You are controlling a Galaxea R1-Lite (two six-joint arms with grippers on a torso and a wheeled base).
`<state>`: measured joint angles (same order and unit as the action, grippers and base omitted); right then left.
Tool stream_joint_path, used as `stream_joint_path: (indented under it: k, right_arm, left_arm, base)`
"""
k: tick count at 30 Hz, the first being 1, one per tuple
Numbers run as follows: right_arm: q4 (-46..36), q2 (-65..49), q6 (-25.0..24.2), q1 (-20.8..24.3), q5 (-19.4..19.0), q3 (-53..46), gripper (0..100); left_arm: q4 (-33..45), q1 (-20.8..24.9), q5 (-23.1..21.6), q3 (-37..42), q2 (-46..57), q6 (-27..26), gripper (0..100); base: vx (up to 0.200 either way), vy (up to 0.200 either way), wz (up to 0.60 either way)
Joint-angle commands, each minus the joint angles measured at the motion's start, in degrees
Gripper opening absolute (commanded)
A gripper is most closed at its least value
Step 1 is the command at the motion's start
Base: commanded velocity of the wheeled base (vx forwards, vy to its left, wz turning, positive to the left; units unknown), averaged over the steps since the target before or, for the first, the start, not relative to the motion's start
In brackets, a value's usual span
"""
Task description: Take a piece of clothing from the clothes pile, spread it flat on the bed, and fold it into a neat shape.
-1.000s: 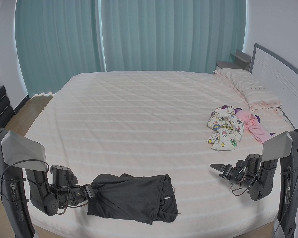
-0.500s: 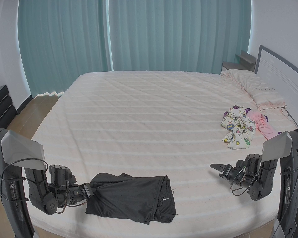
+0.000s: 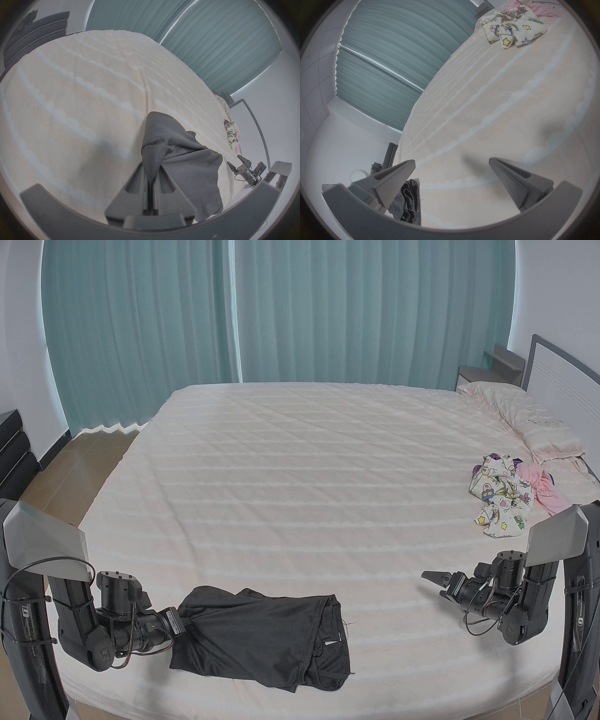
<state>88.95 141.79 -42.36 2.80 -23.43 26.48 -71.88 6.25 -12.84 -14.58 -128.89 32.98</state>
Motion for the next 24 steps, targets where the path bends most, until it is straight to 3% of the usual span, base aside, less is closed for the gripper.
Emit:
stream_joint_path:
  k: [1,3,4,11,16,19,24]
  right_arm:
    - [0.8,0.2,0.0,0.0,0.0,0.0,100]
    - [0.8,0.2,0.0,0.0,0.0,0.0,100]
    - [0.8,0.2,0.0,0.0,0.0,0.0,100]
    - [0.8,-1.0,0.0,0.6,-0.1,-0.7,100]
    - [0.8,-4.6,-0.9,5.6,0.0,-3.4,100]
    - [0.8,-4.4,-1.1,9.1,2.6,-4.3,100]
    - [0.7,-4.2,-1.2,10.0,4.6,-4.6,100]
  left_arm:
    - [0.0,0.2,-0.1,0.0,-1.0,0.0,0]
    - [-0.1,0.2,-0.3,0.1,-1.1,0.1,0]
    - [0.0,0.2,-0.3,0.1,-1.1,0.1,100]
    - [-0.1,0.3,-0.3,0.5,-0.3,0.2,100]
    - [-0.3,0.0,-0.3,0.1,6.5,4.6,100]
    - [-0.4,-1.3,-0.3,-0.1,6.8,6.8,100]
    - [-0.5,-1.3,-0.3,-0.2,5.7,6.8,100]
  base:
    - [0.000,0.000,0.00]
    - [0.000,0.000,0.00]
    - [0.000,0.000,0.00]
    - [0.000,0.000,0.00]
    - [0.000,0.000,0.00]
    - [0.000,0.000,0.00]
    - [0.000,0.000,0.00]
